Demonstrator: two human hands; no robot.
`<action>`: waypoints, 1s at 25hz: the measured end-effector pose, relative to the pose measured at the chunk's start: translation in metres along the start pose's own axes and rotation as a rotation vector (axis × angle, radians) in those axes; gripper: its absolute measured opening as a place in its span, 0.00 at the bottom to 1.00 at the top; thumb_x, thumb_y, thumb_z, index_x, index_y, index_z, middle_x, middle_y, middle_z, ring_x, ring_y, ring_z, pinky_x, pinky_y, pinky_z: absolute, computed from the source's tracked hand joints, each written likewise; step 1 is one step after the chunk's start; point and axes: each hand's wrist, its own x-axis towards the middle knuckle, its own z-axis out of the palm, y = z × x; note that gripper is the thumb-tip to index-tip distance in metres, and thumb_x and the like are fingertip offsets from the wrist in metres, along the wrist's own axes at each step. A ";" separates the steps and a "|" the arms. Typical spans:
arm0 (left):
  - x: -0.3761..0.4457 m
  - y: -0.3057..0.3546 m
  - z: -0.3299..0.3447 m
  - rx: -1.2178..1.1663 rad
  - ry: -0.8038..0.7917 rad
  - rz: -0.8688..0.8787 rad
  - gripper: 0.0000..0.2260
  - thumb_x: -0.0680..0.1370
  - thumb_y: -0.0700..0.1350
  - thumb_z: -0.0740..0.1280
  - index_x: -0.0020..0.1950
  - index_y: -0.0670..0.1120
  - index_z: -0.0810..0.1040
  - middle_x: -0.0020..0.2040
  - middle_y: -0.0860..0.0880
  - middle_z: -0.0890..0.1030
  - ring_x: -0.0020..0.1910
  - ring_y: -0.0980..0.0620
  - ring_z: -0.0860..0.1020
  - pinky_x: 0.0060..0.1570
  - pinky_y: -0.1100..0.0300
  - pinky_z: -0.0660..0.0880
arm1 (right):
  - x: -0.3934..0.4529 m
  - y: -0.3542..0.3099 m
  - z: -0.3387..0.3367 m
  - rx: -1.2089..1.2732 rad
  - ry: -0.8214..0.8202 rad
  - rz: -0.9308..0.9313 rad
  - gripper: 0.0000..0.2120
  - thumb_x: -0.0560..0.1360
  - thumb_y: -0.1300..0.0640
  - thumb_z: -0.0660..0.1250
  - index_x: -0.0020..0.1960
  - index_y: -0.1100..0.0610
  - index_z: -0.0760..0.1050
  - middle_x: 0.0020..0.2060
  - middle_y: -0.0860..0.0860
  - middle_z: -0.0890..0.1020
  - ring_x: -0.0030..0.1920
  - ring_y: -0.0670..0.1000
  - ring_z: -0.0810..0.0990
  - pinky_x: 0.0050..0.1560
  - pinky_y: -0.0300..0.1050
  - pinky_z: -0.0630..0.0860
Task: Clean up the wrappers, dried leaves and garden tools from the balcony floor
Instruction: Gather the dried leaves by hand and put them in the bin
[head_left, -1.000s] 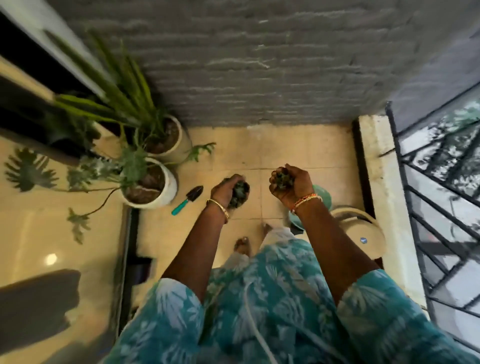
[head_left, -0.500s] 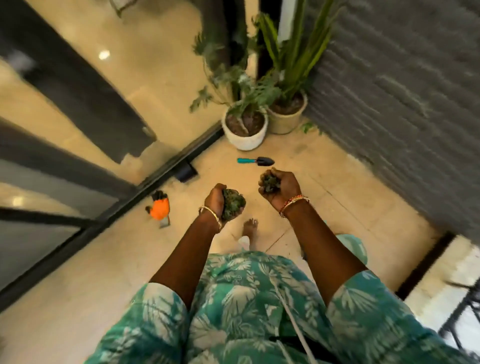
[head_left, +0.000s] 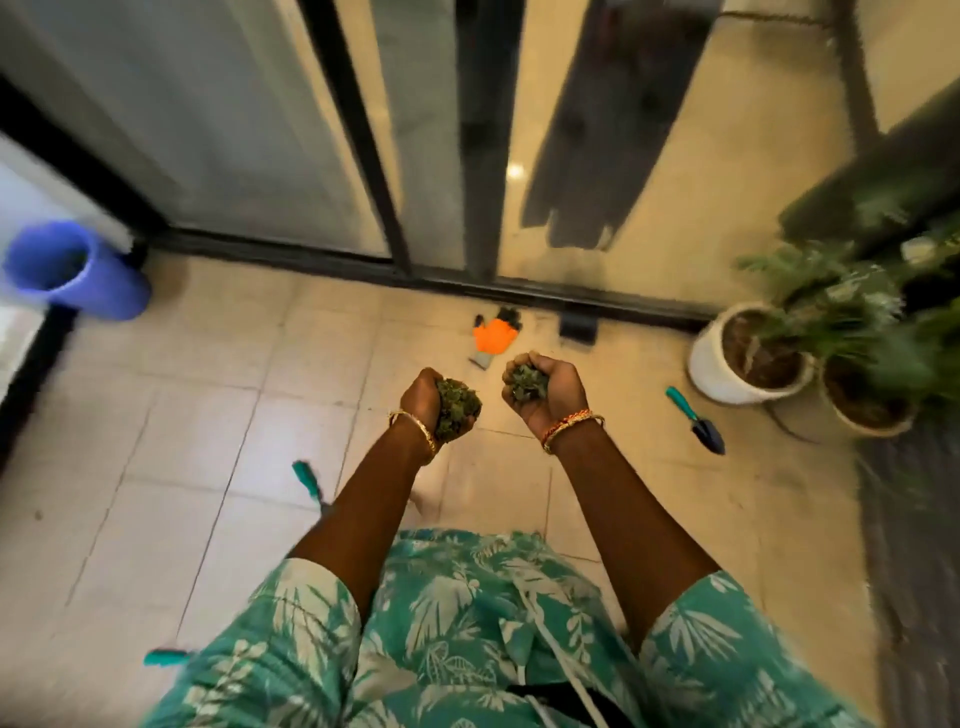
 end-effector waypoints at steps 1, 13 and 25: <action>0.005 0.016 -0.023 -0.058 0.031 0.021 0.22 0.79 0.44 0.52 0.27 0.42 0.71 0.21 0.46 0.73 0.18 0.49 0.73 0.21 0.67 0.71 | 0.014 0.010 0.030 -0.049 -0.025 0.026 0.17 0.79 0.60 0.50 0.35 0.59 0.70 0.27 0.51 0.77 0.33 0.49 0.72 0.35 0.42 0.69; 0.060 0.207 -0.298 -0.453 0.288 0.128 0.16 0.80 0.46 0.54 0.39 0.39 0.74 0.29 0.42 0.79 0.22 0.48 0.79 0.21 0.63 0.74 | 0.136 0.172 0.349 -0.491 -0.217 0.237 0.15 0.79 0.59 0.54 0.36 0.59 0.73 0.28 0.51 0.78 0.34 0.50 0.75 0.34 0.42 0.70; 0.129 0.376 -0.512 -0.770 0.459 0.130 0.15 0.79 0.48 0.57 0.42 0.40 0.77 0.30 0.44 0.82 0.27 0.47 0.81 0.27 0.61 0.78 | 0.248 0.300 0.630 -0.661 -0.334 0.447 0.15 0.78 0.61 0.53 0.36 0.60 0.71 0.31 0.53 0.75 0.33 0.49 0.74 0.32 0.39 0.70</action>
